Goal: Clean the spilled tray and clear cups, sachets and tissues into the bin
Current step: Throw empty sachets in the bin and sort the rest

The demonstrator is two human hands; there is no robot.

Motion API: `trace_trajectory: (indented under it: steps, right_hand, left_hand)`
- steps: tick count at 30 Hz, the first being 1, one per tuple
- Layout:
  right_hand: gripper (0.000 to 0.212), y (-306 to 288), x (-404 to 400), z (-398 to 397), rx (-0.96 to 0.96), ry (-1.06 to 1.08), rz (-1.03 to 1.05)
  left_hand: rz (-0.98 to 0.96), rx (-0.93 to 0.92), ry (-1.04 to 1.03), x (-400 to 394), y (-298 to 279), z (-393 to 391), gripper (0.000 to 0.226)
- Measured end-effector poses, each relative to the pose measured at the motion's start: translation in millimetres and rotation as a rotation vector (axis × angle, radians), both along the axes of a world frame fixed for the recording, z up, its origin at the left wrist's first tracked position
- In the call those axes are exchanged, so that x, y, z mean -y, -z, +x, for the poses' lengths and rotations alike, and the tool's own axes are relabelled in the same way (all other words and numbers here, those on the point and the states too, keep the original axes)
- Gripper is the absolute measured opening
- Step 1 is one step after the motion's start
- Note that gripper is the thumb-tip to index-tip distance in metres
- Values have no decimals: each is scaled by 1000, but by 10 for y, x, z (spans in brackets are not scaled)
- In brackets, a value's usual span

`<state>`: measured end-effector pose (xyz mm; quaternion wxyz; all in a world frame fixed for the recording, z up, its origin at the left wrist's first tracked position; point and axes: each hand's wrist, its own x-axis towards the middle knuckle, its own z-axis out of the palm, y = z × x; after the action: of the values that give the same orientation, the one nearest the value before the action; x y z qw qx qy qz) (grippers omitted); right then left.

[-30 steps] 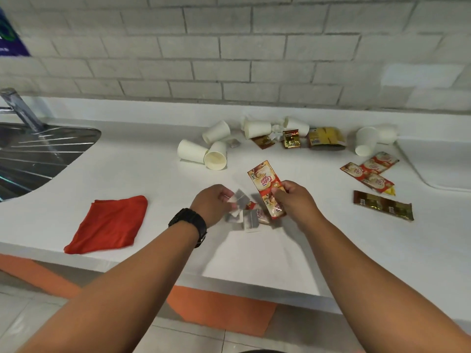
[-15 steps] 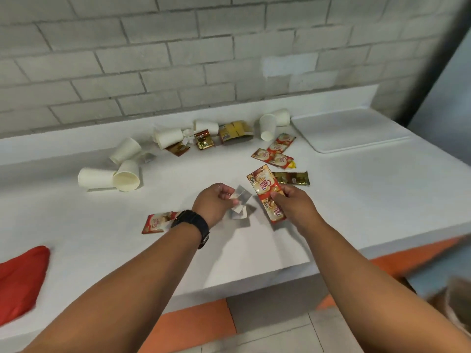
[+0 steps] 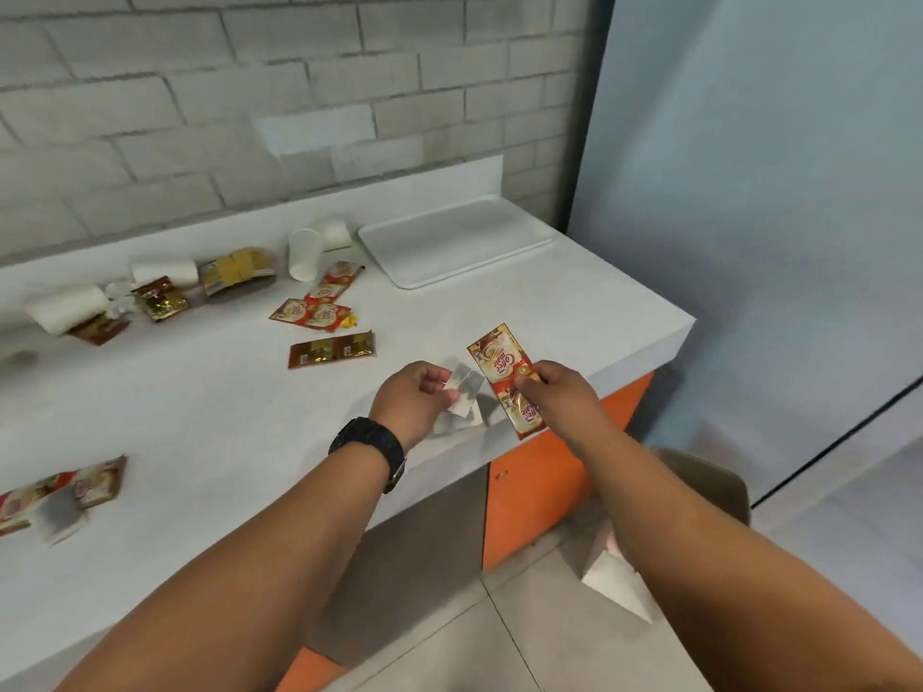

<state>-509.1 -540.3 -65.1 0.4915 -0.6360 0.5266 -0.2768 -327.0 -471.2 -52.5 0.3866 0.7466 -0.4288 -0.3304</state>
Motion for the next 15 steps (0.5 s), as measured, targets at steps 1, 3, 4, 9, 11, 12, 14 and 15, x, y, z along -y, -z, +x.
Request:
trace_trajectory:
  steps: [1,3,4,9,11,12,14,15]
  right_hand:
    - [16,-1,31,-140,-3,13,-1]
    - [14,25,87,-383,-8,50,3]
    - [13,49,107,-490,-3,68,9]
    - [18,175,167,-963,49,186,89]
    - [12,249,183,-1131,68,239,113]
    - [10,296,184,-1200,72,266,130]
    - [9,408,177,-1380,98,325,175]
    - [9,445,163,-1455,112,352,196]
  left_hand:
    - [1,2,9,53,15,-136,15]
    - [1,3,35,139,42,-368,14]
    - [6,4,50,173,56,-464,13]
    - [44,52,174,401,130,-864,14]
    - [54,76,239,536,156,-997,13]
    - [55,83,269,596,176,-1055,12]
    - [58,88,334,726,240,-1206,12]
    - [59,79,355,775,277,-1270,14]
